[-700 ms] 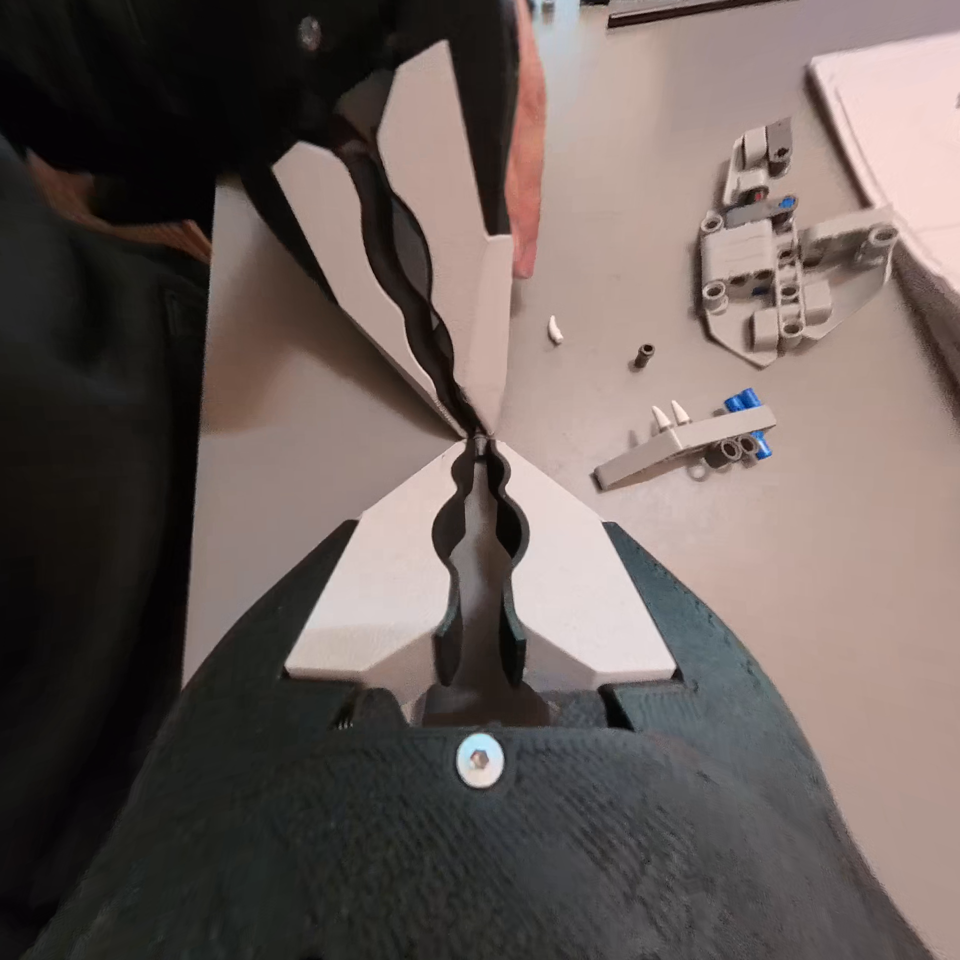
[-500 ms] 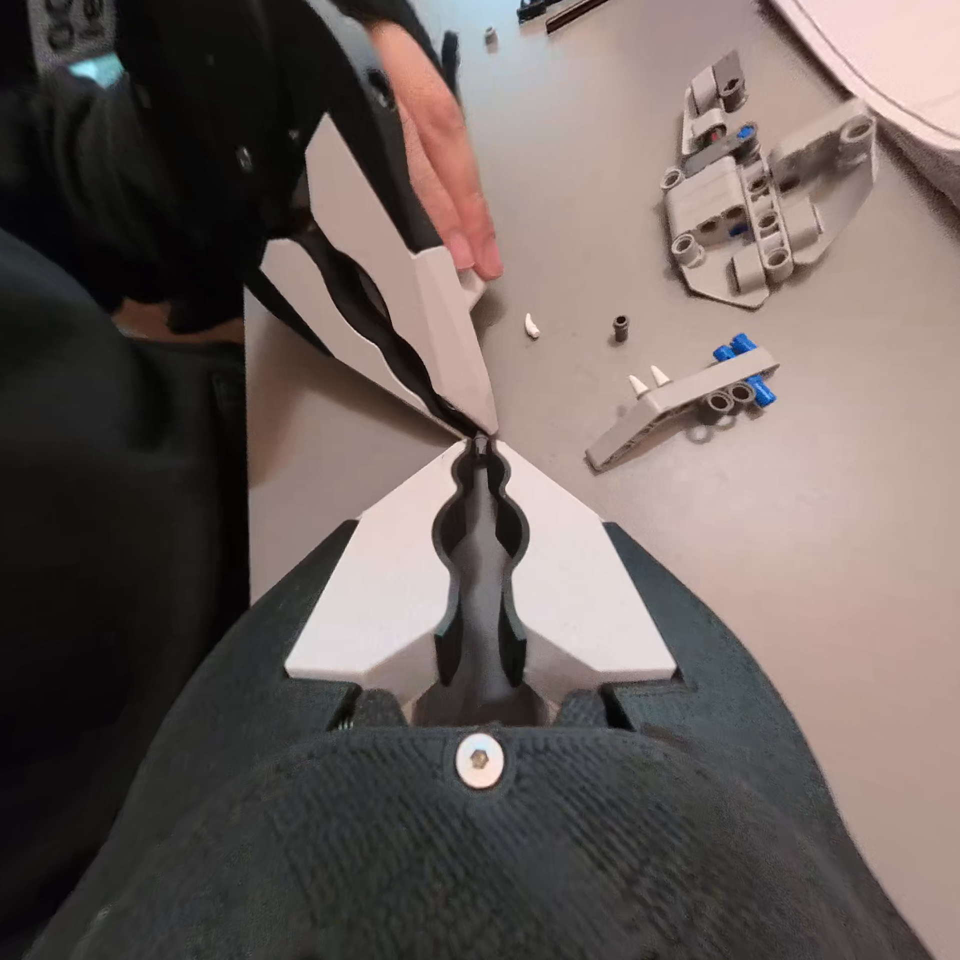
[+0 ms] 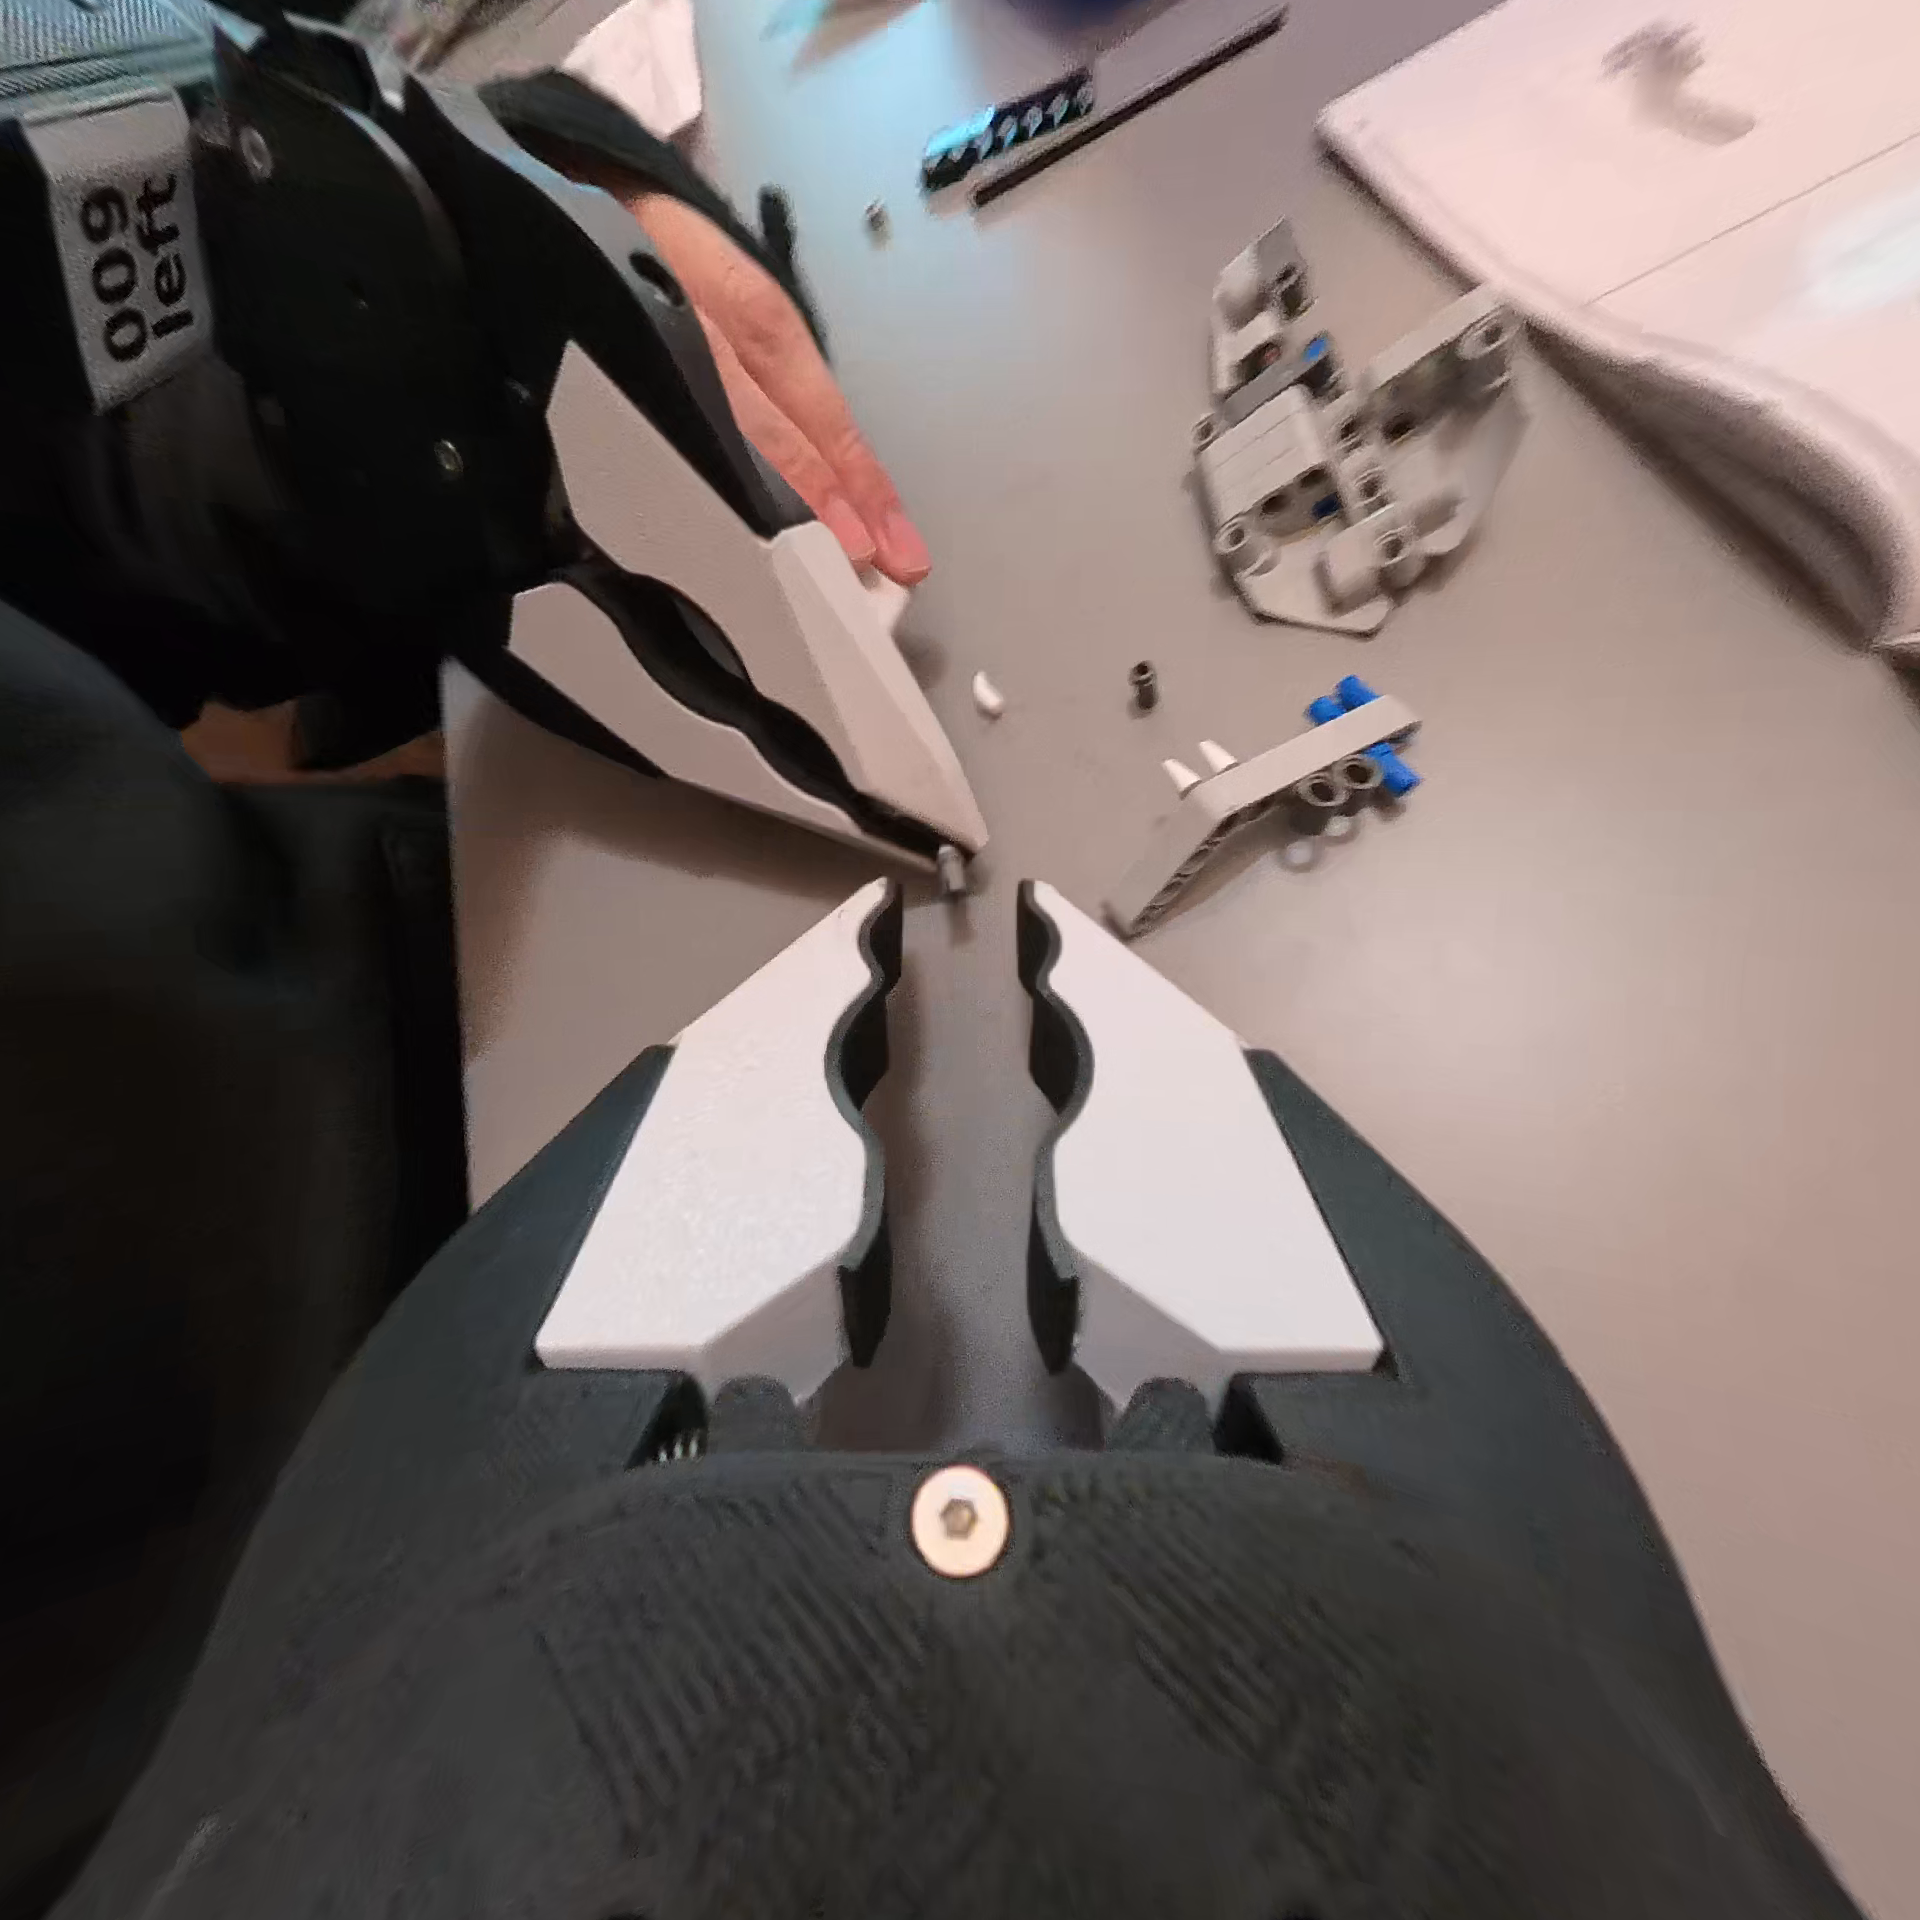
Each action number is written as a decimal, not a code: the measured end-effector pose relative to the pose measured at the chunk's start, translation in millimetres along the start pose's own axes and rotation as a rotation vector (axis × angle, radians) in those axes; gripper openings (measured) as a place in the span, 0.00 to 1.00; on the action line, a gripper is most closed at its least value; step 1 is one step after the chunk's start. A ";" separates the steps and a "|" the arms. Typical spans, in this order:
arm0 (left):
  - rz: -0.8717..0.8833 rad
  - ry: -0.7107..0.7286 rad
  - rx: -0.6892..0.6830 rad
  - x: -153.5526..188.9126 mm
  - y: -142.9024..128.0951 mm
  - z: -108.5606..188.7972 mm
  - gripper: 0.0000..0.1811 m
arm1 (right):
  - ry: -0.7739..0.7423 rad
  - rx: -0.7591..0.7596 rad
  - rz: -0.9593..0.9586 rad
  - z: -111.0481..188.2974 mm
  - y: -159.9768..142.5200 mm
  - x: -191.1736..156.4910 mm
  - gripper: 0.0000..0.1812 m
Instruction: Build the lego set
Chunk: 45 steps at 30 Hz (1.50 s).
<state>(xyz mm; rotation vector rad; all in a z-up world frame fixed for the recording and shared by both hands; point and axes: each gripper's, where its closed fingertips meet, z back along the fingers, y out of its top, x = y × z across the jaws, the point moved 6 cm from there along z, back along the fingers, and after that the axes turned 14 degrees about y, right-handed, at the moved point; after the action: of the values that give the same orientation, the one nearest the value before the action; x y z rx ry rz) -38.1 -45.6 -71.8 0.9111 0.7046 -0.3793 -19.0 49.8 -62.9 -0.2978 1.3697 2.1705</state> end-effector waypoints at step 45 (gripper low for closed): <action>0.057 0.177 -0.179 -10.8 -3.4 -21.2 0.00 | 0.092 0.218 -0.289 0.7 22.4 36.3 0.00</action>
<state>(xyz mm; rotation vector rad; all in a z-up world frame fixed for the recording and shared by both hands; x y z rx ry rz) -56.1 -30.0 -75.1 0.7993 0.8585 -0.1828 -61.3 55.1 -62.2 -0.4845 1.4973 1.7748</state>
